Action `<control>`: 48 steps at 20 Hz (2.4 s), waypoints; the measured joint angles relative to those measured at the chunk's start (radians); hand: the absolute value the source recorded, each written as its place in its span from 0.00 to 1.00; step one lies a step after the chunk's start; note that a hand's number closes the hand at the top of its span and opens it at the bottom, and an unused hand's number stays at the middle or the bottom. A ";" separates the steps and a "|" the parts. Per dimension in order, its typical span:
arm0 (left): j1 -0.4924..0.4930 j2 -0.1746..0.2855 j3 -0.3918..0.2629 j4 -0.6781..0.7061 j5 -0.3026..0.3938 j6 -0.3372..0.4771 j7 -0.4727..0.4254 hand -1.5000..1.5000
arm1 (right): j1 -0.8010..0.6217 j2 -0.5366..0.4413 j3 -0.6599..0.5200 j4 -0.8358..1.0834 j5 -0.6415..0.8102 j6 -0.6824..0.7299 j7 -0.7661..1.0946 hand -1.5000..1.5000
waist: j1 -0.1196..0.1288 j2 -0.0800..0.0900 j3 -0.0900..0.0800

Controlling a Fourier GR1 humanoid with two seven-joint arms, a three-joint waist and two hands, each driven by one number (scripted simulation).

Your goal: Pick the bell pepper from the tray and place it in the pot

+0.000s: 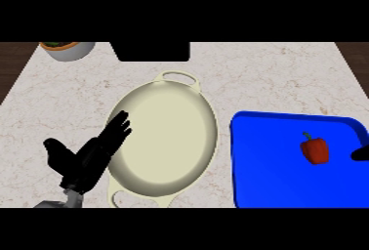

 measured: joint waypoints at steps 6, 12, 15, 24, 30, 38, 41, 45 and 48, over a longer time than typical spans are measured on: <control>-0.022 -0.006 0.025 -0.018 -0.005 -0.003 0.041 0.50 | -0.057 0.050 -0.010 -0.116 -0.046 0.069 0.245 0.00 | 0.003 0.002 0.001; -0.028 -0.036 0.035 -0.001 -0.032 -0.015 0.043 0.50 | -0.061 0.157 -0.009 -0.126 -0.011 0.062 0.272 0.00 | 0.004 0.003 0.001; -0.022 -0.050 0.040 0.007 -0.040 -0.029 0.040 0.50 | -0.077 0.218 0.006 -0.082 0.036 0.058 0.263 0.00 | 0.006 0.004 0.002; -0.012 -0.073 0.060 0.006 -0.063 -0.050 0.041 0.50 | -0.072 0.292 0.061 0.013 0.205 0.064 0.251 0.00 | 0.006 0.004 0.002; 0.015 -0.081 0.075 -0.027 -0.073 -0.070 0.056 0.50 | -0.042 0.313 0.045 0.021 0.277 0.091 0.243 0.00 | 0.005 0.003 0.002; -0.003 -0.124 0.086 -0.026 -0.112 -0.072 0.081 0.50 | 0.000 0.382 0.016 0.052 0.352 0.119 0.213 0.00 | 0.003 0.004 0.002; 0.002 -0.127 0.102 -0.015 -0.113 -0.095 0.074 0.50 | 0.019 0.402 0.000 0.062 0.383 0.130 0.200 0.00 | 0.003 0.004 0.002; 0.010 -0.141 0.111 -0.029 -0.130 -0.097 0.089 0.50 | 0.008 0.424 -0.035 0.123 0.417 0.143 0.158 0.00 | 0.004 0.004 0.002; 0.018 -0.144 0.128 -0.046 -0.127 -0.108 0.101 0.50 | 0.003 0.437 -0.059 0.147 0.439 0.159 0.138 0.00 | 0.004 0.004 0.002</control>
